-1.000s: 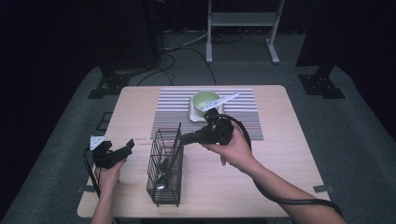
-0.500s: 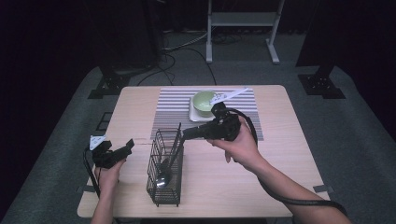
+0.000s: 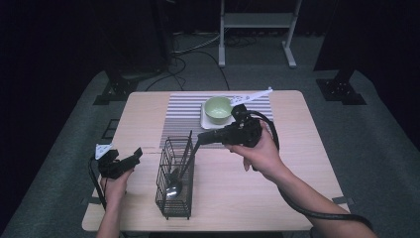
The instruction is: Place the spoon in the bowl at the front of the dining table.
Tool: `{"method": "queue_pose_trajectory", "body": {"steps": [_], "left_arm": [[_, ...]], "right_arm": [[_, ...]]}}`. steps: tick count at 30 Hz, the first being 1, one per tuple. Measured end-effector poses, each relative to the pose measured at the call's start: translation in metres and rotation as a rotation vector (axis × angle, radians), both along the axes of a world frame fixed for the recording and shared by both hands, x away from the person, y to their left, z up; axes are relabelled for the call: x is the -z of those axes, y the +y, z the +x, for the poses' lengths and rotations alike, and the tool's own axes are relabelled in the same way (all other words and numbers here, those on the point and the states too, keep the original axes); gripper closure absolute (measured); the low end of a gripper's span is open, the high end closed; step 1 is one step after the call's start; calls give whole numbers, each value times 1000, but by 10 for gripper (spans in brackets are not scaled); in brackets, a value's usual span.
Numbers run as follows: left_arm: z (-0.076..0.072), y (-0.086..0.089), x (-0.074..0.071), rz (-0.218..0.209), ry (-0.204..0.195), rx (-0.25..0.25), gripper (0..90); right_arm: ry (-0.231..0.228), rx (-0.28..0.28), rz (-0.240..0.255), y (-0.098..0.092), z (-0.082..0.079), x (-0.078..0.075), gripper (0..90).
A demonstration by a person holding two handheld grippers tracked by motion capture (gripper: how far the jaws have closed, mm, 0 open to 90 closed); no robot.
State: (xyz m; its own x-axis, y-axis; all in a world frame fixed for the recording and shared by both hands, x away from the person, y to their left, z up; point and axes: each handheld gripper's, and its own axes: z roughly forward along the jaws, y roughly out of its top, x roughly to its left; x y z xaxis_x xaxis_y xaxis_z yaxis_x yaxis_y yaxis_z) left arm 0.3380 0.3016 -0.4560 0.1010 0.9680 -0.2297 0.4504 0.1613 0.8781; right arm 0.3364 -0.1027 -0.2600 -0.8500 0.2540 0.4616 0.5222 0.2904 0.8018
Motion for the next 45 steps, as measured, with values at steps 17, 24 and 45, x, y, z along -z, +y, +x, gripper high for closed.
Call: {"method": "queue_pose_trajectory", "body": {"steps": [17, 24, 45], "left_arm": [[-1, 0, -1, -1, -1, -5, 16], [-1, 0, -1, 0, -2, -4, 16], [-1, -1, 0, 2, -1, -3, 16]], "right_arm": [[12, 48, 29, -29, -3, -5, 891], [16, 58, 41, -40, -4, -4, 891], [47, 140, 38, -82, -2, 5, 891]]}}
